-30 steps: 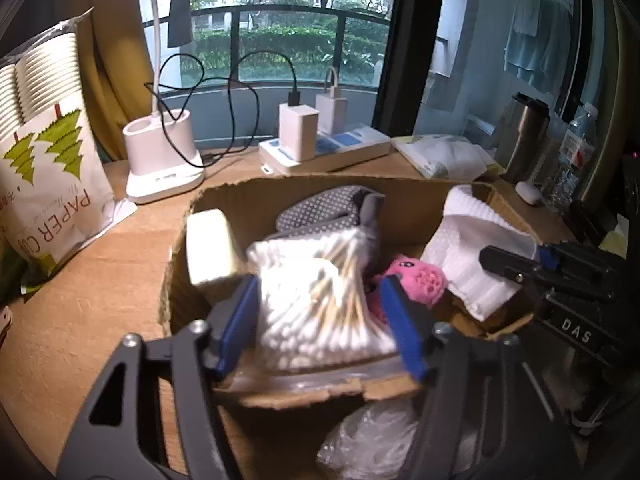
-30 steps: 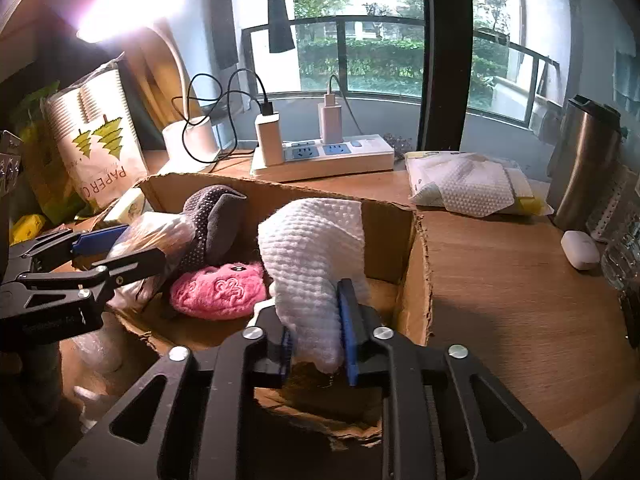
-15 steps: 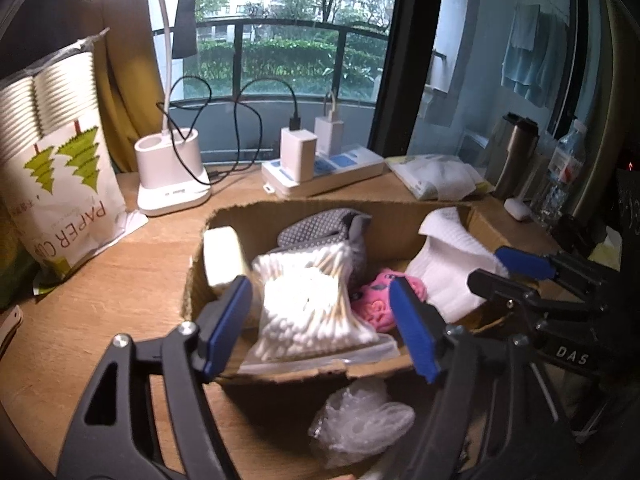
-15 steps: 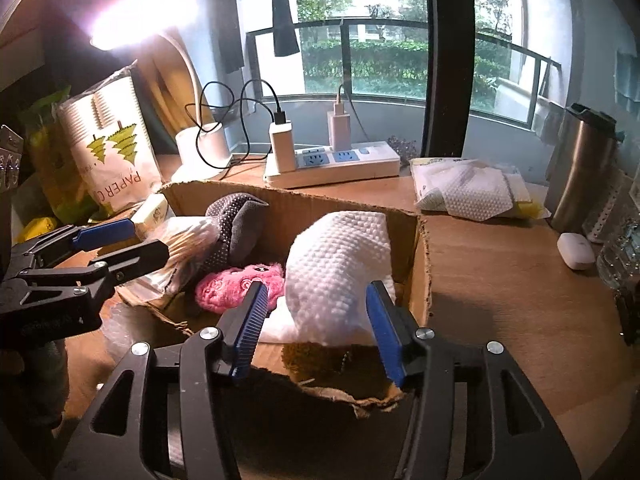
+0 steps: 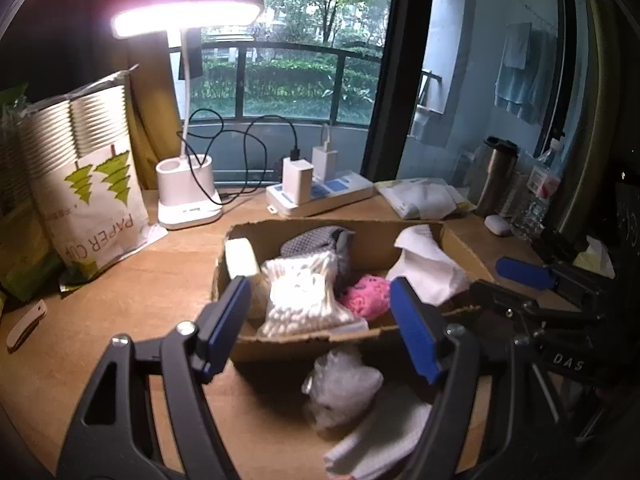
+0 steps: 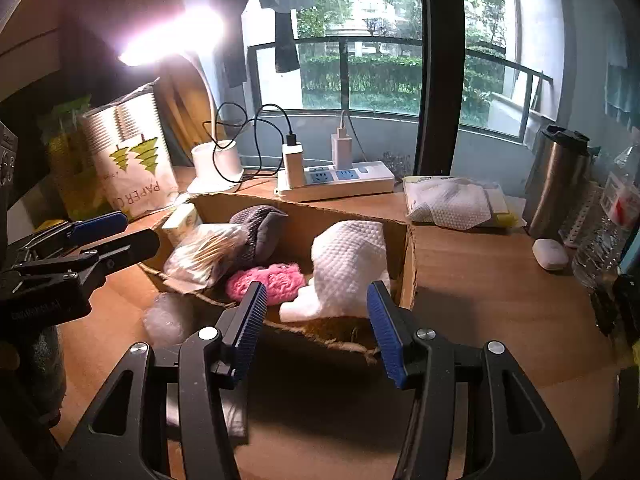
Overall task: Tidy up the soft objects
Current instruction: 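Withdraw both tools from the box toward the remaining items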
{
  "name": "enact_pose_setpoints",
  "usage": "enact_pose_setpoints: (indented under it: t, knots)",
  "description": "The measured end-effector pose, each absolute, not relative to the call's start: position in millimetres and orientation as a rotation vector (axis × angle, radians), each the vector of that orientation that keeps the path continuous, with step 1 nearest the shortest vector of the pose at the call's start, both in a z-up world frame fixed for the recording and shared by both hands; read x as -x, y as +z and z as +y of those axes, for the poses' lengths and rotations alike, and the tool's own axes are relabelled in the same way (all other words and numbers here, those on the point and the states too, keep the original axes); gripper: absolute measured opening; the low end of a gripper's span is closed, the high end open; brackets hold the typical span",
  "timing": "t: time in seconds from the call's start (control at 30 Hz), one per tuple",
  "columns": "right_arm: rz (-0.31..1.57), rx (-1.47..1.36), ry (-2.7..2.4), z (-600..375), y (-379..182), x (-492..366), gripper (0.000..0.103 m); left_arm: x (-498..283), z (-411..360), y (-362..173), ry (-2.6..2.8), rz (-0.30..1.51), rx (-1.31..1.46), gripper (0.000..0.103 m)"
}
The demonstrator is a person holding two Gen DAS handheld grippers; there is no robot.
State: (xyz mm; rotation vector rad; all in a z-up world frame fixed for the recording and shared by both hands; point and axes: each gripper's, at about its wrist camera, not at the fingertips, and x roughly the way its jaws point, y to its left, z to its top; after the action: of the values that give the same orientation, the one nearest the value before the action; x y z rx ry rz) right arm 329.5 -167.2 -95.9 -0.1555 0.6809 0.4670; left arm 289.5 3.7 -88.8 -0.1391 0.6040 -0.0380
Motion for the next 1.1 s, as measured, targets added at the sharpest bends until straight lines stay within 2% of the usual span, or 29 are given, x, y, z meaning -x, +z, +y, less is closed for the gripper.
enact_pose_setpoints:
  t: [0.6,1.1]
  knots:
    - [0.657,0.187,0.474,-155,-83,-275,0.055,-231,15,-79,-0.031,0.571,0.150,0.073]
    - [0.704,0.226,0.508,-124,-103,-253,0.056,-201,51,-103,-0.001,0.603,0.190,0.073]
